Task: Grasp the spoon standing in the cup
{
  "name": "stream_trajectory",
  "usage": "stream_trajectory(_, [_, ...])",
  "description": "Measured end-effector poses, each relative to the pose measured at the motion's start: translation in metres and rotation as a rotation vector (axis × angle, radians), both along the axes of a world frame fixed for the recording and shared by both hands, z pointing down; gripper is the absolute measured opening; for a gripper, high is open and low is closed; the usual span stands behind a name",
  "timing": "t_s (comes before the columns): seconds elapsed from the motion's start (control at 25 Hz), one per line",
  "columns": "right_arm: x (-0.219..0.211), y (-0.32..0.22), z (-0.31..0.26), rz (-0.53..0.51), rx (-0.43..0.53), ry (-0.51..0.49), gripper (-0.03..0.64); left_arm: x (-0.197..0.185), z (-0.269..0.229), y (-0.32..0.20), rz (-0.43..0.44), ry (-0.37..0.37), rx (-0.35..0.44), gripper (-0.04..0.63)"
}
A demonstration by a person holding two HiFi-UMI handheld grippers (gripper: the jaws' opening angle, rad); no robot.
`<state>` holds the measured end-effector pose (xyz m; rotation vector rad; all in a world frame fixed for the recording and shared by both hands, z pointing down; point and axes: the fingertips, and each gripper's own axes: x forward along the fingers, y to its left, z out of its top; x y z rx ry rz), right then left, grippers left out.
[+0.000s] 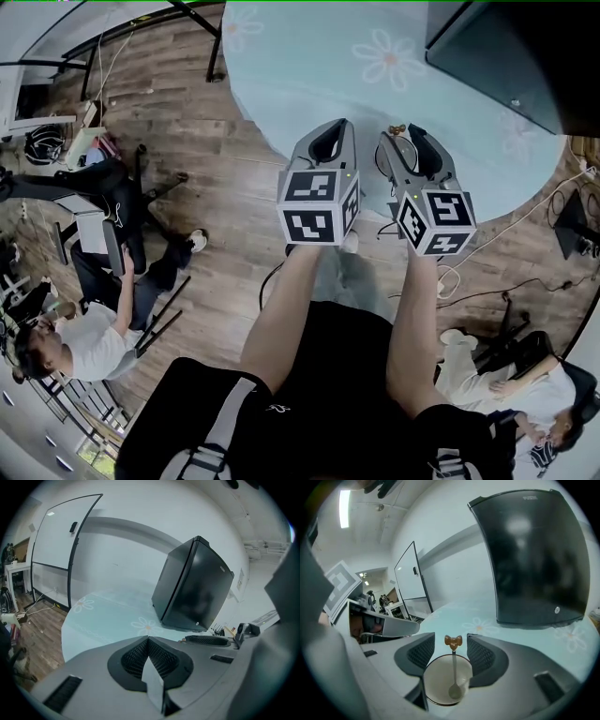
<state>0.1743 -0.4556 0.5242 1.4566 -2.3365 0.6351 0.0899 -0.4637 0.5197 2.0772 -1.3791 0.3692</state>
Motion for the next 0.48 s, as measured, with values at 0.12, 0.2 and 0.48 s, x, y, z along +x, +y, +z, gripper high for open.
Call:
stream_trajectory(0.12, [-0.0022, -0.0041, 0.0044, -0.003, -0.007, 0.031, 0.219, -0.0013, 0.0027, -0.0033, 0.002, -0.002, -0.007, 0.0])
stream_trajectory(0.2, [-0.0028, -0.0064, 0.0072, 0.001, -0.012, 0.043, 0.219, -0.0014, 0.0039, -0.0056, 0.006, -0.002, -0.009, 0.0])
stream_trajectory(0.48, [0.0015, -0.0092, 0.0108, 0.026, -0.011, 0.093, 0.15, 0.0001, 0.0044, -0.0089, 0.021, -0.005, -0.01, 0.002])
